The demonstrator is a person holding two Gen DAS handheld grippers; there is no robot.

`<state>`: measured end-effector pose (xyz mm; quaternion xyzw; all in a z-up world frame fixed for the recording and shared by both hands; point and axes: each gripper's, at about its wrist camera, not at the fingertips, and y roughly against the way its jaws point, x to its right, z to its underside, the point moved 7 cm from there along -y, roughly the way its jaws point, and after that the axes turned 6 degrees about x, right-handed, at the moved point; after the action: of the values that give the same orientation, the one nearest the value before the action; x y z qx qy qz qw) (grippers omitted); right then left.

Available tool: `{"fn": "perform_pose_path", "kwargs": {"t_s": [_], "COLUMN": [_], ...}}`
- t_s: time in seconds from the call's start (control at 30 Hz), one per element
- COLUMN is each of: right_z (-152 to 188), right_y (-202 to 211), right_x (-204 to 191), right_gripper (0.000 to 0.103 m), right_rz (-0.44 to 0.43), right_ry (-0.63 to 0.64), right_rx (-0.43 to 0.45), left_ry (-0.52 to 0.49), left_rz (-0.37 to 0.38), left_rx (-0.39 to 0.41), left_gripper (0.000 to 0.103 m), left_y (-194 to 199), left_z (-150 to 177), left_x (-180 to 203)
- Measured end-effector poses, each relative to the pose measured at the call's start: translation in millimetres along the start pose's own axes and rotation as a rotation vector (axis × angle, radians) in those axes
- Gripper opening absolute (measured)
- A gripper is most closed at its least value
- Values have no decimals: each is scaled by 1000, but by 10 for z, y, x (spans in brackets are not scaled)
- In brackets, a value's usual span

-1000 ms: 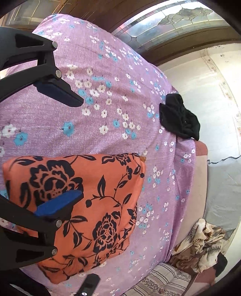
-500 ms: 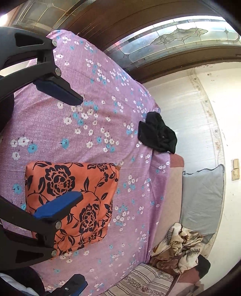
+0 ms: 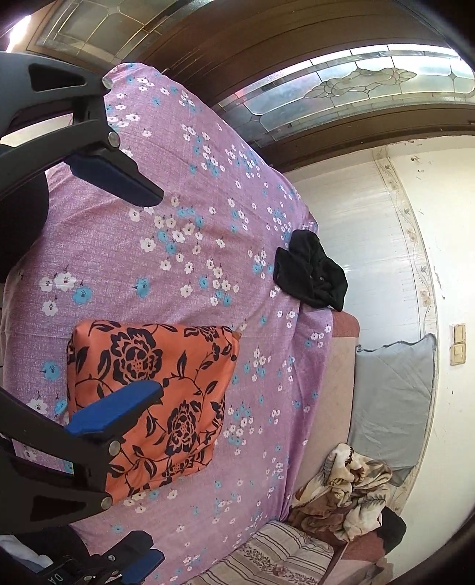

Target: Fold small clothes

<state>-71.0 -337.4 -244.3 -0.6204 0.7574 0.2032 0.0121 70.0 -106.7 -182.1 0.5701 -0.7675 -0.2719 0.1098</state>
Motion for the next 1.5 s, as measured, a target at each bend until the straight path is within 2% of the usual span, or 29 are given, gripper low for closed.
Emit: {"fn": "perform_pose_path", "kwargs": {"t_s": [0.2, 0.5, 0.9, 1.5], "right_z": [13, -144, -257, -215], "right_y": [-10, 40, 114, 17], "right_x": [-144, -247, -427, -396], "right_gripper": [69, 69, 69, 69], "right_rz": [-1, 69, 36, 84], "right_ry": [72, 86, 75, 87], "right_rx": [10, -1, -2, -51], "left_ry": [20, 27, 60, 41], "left_rz": [-30, -52, -28, -6], "left_rx": [-9, -16, 8, -12], "left_gripper": [96, 96, 96, 96], "left_y": [-1, 12, 180, 231], "left_z": [39, 18, -51, -62], "left_x": [-79, -137, -248, -260]}}
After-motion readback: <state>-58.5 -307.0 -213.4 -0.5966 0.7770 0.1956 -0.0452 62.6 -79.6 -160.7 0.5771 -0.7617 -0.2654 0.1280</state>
